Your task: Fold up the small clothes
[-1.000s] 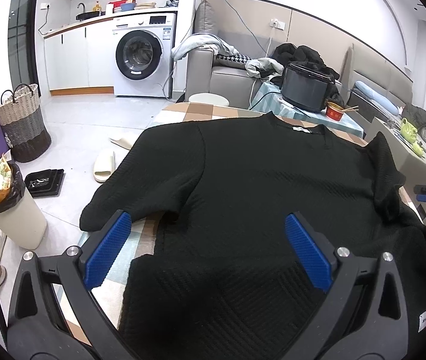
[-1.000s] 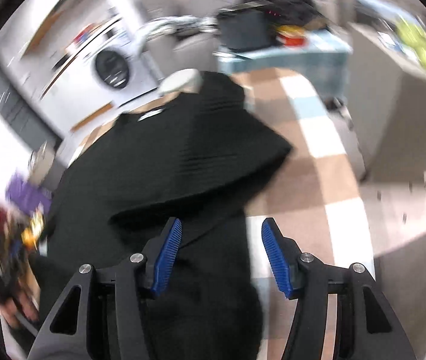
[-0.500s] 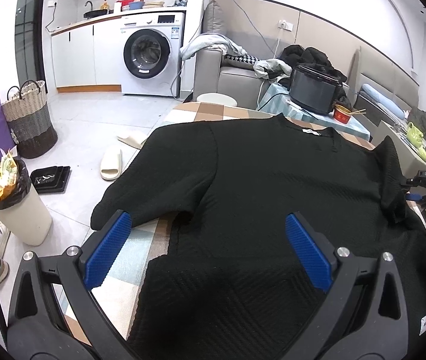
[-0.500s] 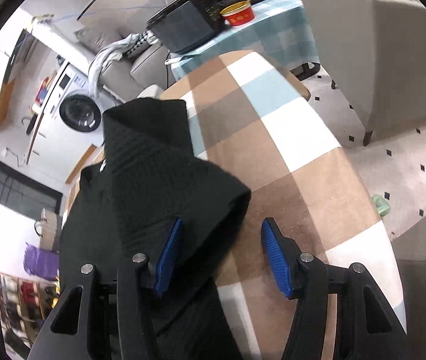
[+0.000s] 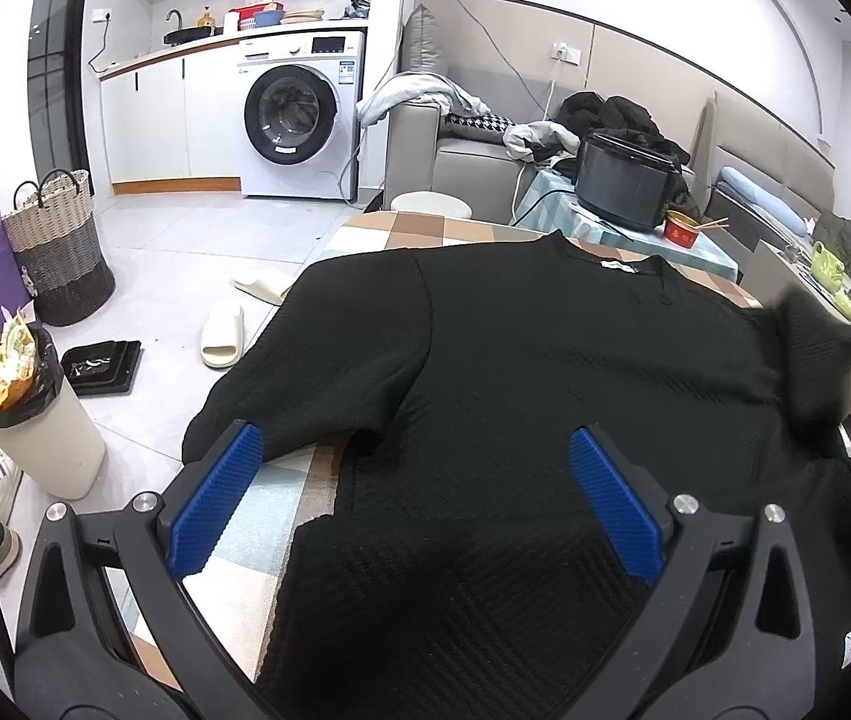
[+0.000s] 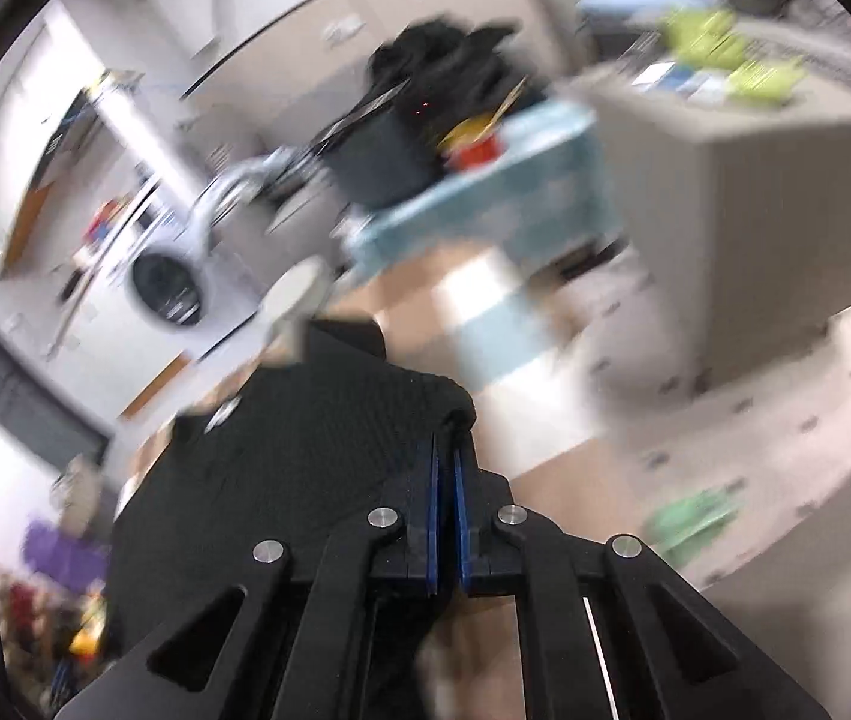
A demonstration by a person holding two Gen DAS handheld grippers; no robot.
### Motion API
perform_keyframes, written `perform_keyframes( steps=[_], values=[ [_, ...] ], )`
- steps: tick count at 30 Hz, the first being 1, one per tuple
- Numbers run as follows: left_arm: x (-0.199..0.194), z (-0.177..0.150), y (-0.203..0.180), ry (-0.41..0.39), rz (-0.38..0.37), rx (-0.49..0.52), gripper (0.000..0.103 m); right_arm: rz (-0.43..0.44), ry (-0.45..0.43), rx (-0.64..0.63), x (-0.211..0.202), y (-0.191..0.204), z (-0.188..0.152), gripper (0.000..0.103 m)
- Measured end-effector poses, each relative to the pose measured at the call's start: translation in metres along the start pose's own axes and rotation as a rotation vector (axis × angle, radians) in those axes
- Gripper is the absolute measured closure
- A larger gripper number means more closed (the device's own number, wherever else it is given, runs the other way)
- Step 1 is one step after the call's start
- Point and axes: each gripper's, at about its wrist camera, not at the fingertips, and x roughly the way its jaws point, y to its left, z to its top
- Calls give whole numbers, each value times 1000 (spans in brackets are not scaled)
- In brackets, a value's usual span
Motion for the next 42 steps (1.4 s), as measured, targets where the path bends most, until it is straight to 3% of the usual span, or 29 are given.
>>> perform_keyframes(
  steps=[3,6,10,15,16,17,18,19,20,24,29,31,36,40,42],
  values=[
    [4,1,-4,8,-17,-2,1,-88,-86,29,-31,-23,31,99],
    [4,2,-11,3,-23,21,1,-82,-62,31,-33,-27,47,99],
    [2,1,-19,3,-28,44,1,-58,-4,-44,-20,3,46,99],
    [0,3,-23,1,-19,48,1,61,88,-138,2,80,26,98],
    [-1,2,-22,4,-18,47,1,128,130,-149,8,103,18,97],
    [-1,2,-22,5,-16,48,1,182,164,-152,12,118,12,89],
    [-2,3,-22,3,-13,49,1,301,228,-162,16,138,4,83],
    [-3,3,-23,1,-9,50,1,359,250,-174,16,149,-1,70],
    [-4,3,-22,-2,-9,50,1,390,248,-202,10,160,-6,66],
    [-6,1,-20,-3,-12,47,1,360,157,-295,-23,166,-12,63],
    [-7,0,-17,2,-36,29,1,148,118,-316,-33,126,-17,60],
    [-7,-1,-18,3,-37,33,1,107,186,-301,-19,102,-25,57],
    [-9,-2,-20,4,-42,42,1,156,265,-354,11,90,-55,57],
    [-13,-2,-20,-5,-41,38,1,118,505,-495,47,96,-97,60],
    [-11,-1,-18,3,-35,32,1,86,552,-565,54,99,-110,60]
  ],
)
